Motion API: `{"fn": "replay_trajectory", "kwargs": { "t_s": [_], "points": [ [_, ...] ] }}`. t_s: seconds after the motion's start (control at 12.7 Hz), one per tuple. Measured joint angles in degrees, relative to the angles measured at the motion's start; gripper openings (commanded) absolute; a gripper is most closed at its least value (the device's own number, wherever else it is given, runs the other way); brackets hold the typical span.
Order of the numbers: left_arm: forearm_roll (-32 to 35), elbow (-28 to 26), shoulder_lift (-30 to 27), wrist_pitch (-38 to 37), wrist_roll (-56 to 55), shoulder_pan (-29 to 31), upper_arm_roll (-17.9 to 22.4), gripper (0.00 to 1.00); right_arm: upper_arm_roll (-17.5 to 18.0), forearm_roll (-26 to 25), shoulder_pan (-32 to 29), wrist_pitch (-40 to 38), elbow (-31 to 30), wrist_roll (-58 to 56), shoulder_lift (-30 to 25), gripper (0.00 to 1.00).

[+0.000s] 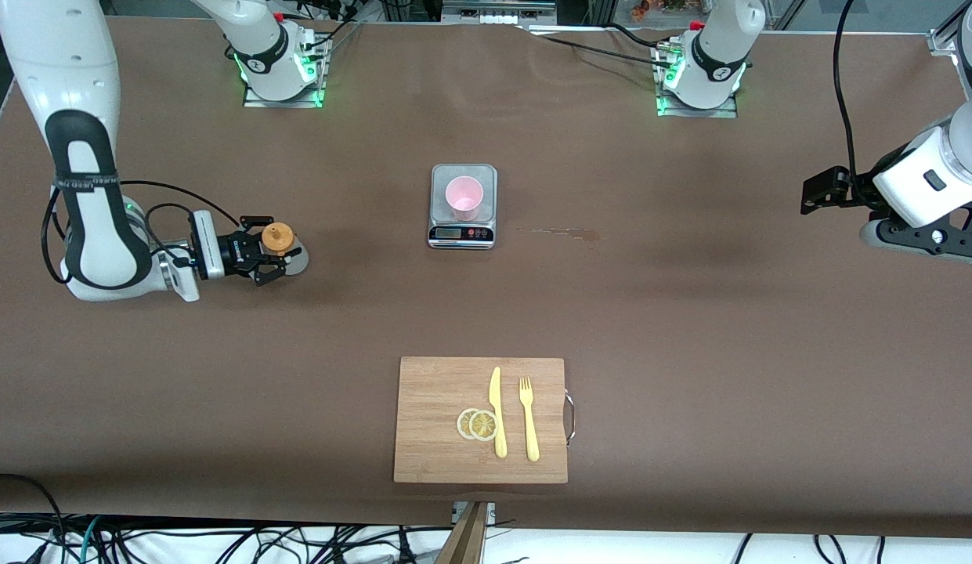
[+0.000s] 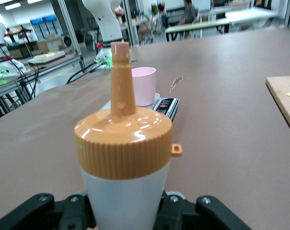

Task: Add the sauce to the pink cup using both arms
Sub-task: 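Carry the squeeze bottle back and set it upright on the table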

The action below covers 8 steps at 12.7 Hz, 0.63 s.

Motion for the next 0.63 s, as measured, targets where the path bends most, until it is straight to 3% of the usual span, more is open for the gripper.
{"fn": "replay_trajectory", "kwargs": {
  "t_s": [0.32, 0.63],
  "points": [
    [0.0, 0.0, 0.0, 0.0, 0.0, 0.0, 0.0, 1.0, -0.01, 3.35, -1.93, -3.58, 0.15, -6.45, 5.13, 0.27],
    [0.0, 0.0, 0.22, 0.0, 0.0, 0.0, 0.0, 1.0, 0.02, 4.41, -1.97, -3.98, 0.31, -7.84, 5.9, 0.27]
  ]
}}
